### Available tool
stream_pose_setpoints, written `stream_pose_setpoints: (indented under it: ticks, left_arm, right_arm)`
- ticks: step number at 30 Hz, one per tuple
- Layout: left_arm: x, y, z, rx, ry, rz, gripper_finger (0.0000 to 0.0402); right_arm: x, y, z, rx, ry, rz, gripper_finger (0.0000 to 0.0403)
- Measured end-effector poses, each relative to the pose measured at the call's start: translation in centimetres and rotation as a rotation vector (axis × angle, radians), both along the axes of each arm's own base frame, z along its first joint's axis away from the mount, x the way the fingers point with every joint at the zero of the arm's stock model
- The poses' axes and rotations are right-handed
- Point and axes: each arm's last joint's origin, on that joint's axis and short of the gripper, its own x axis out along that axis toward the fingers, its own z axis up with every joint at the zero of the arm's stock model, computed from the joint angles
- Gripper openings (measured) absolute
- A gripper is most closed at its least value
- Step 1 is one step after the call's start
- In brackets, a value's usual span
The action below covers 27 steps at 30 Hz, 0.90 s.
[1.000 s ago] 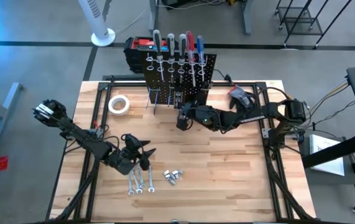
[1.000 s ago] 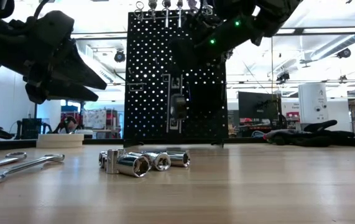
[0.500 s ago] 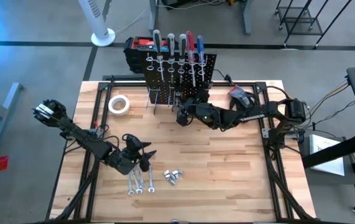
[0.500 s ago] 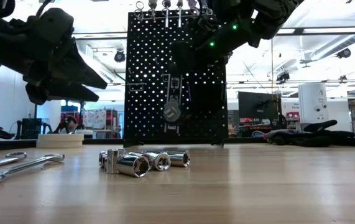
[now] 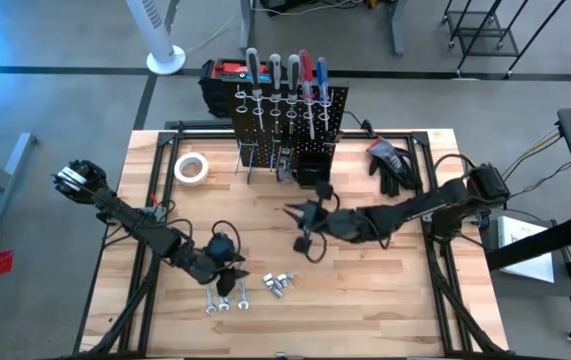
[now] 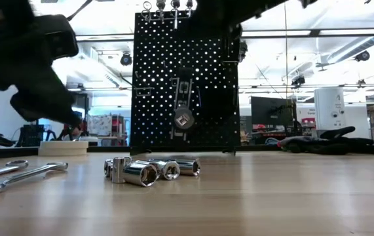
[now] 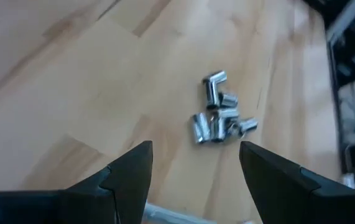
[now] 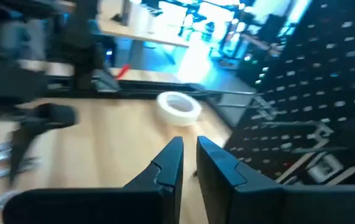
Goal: Hang tools onto peg board
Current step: Hang the left wrench on the pegboard
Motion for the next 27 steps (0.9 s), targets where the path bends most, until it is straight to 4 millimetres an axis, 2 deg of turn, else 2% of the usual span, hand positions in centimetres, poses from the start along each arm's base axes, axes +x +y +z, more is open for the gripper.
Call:
stream_pose_setpoints:
  ticks: [4,9,13,19,27]
  left_arm:
    - [0.5,-0.3,0.0,-0.09,0.06,0.103,0.0231]
    - [1.7,-1.4,-0.8,-0.14,0.207,0.217,0.0231]
    - [3.2,-2.6,-1.4,-0.118,0.391,0.246,0.0231]
    - [5.1,-4.1,-0.9,0.026,0.654,0.343,0.0231]
    - [7.3,-5.5,0.9,0.071,0.754,0.415,0.0231]
  right_arm:
    - [-0.7,2.0,-0.8,0.068,0.044,0.033,0.0052]
    - [-1.4,3.6,-1.7,0.135,0.097,0.044,0.0057]
    - [-2.0,4.7,-2.0,0.158,0.125,0.063,0.0052]
    - [-3.1,6.5,-2.3,0.124,0.15,0.069,0.0041]
    - [-4.8,7.9,-3.2,0.033,0.183,-0.052,0.0045]
